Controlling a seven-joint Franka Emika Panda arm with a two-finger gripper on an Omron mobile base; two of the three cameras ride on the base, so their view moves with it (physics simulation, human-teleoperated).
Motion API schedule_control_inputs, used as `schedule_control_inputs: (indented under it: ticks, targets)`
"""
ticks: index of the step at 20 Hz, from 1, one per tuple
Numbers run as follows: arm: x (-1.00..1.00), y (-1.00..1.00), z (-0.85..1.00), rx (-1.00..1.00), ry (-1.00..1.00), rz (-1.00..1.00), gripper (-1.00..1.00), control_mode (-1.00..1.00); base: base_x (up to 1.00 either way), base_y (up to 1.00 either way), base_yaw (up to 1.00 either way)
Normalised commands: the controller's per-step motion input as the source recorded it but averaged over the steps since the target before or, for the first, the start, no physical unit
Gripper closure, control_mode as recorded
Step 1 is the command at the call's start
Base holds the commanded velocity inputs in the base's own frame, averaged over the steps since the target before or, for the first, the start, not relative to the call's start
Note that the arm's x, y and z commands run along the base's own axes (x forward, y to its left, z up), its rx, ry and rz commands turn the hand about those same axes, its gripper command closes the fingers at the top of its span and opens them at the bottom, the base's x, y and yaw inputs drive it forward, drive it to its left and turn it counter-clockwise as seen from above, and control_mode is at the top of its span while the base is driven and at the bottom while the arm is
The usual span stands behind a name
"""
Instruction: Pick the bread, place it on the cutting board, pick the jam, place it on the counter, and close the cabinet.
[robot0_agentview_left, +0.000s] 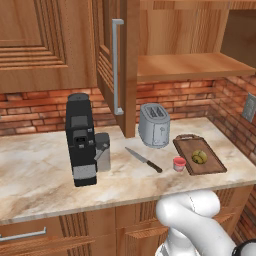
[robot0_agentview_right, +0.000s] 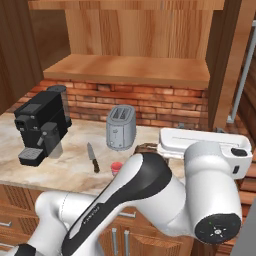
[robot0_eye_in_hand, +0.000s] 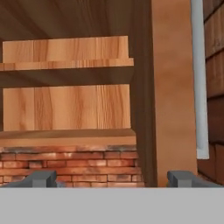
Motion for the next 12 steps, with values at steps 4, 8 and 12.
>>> schedule_control_inputs:
  ticks: [4,8,12]
  targets:
    - [0.25,0.0,0.0,0.0,0.0,0.0,-1.0,-1.0,0.0,0.0,0.0]
    - [0.01,0.0,0.0,0.0,0.0,0.0,-1.0,-1.0,0.0,0.0,0.0]
    - [-0.03,0.0,0.0,0.0,-0.03,-0.01,-1.0,-1.0,0.0,0.0,0.0]
